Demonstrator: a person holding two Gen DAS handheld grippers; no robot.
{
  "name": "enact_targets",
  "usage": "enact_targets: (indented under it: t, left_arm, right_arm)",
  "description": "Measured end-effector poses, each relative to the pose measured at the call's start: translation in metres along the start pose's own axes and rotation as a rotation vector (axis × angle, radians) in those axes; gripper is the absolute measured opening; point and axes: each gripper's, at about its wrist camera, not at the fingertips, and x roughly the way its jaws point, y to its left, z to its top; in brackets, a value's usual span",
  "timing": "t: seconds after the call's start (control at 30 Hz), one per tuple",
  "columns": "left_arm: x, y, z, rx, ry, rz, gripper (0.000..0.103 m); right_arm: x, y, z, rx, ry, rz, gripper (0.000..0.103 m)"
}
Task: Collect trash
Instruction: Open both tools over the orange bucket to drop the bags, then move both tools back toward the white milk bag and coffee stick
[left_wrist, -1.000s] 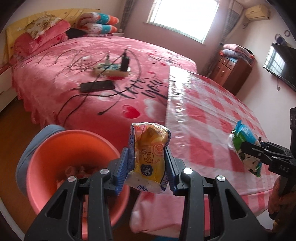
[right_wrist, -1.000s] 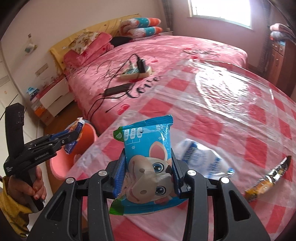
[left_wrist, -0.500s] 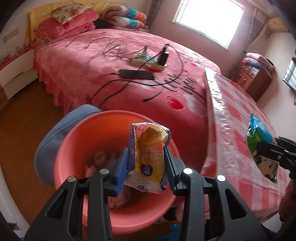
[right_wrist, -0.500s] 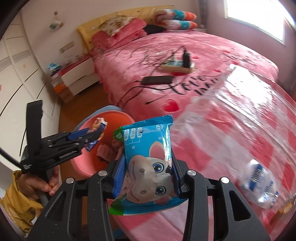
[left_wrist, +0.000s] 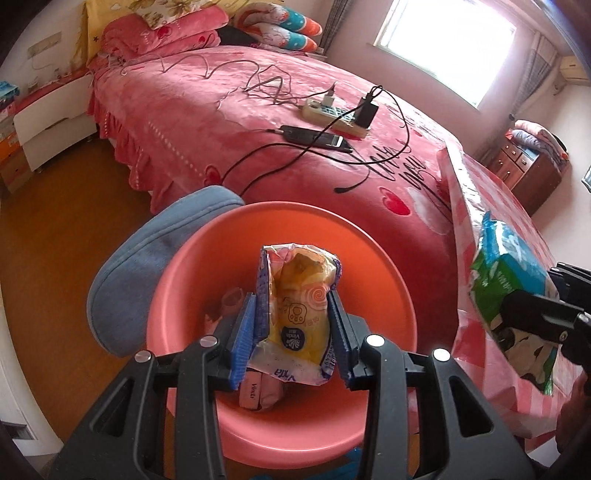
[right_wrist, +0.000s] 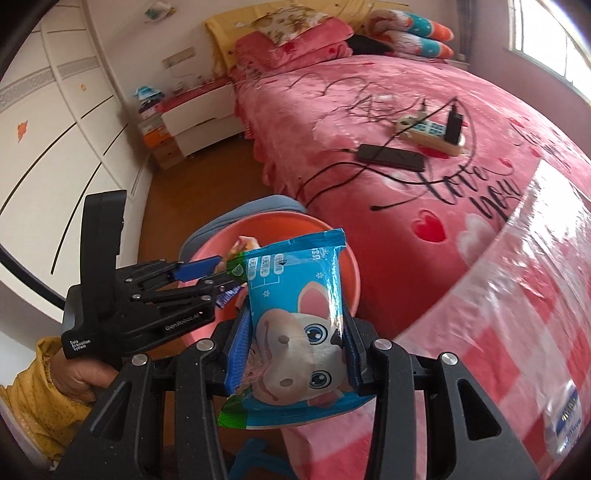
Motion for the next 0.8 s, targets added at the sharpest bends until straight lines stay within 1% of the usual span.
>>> enact_targets:
  t: [0.2, 0.23, 0.27, 0.3, 0.33, 0.4, 0.43, 0.6, 0.8]
  left_arm:
    - [0.006, 0.007, -0.002, -0.021, 0.009, 0.008, 0.041]
    - [0.008, 0.007, -0.002, -0.02, 0.014, 0.013, 0.044]
    - [0.009, 0.007, -0.002, -0.022, 0.018, 0.021, 0.052]
    - [0.011, 0.008, -0.002, -0.027, 0.025, 0.033, 0.056]
    - [0.014, 0.009, -0.002, -0.038, 0.033, 0.041, 0.061]
    - [0.016, 0.011, -0.002, -0.049, 0.042, 0.052, 0.069]
    - [0.016, 0.011, -0.003, -0.051, 0.045, 0.059, 0.071]
    - [0.018, 0.006, -0.001, -0.04, 0.041, 0.062, 0.074]
    - [0.018, -0.005, 0.003, -0.02, 0.037, 0.056, 0.077]
  right_arm:
    - [0.019, 0.003, 0.003, -0.001, 0.028, 0.006, 0.045]
    - [0.021, 0.001, 0.003, 0.006, 0.031, 0.011, 0.051]
    - [0.023, -0.002, 0.004, 0.023, 0.034, 0.022, 0.056]
    - [0.024, -0.007, 0.004, 0.046, 0.031, 0.032, 0.067]
    - [0.022, -0.011, 0.004, 0.07, 0.019, 0.032, 0.075]
    - [0.018, -0.019, 0.004, 0.104, 0.005, 0.03, 0.08]
    - [0.015, -0.023, 0.004, 0.119, -0.002, 0.026, 0.081]
    - [-0.004, -0.043, -0.003, 0.196, -0.049, -0.009, 0.088]
    - [-0.02, -0.057, -0.016, 0.251, -0.082, -0.041, 0.088]
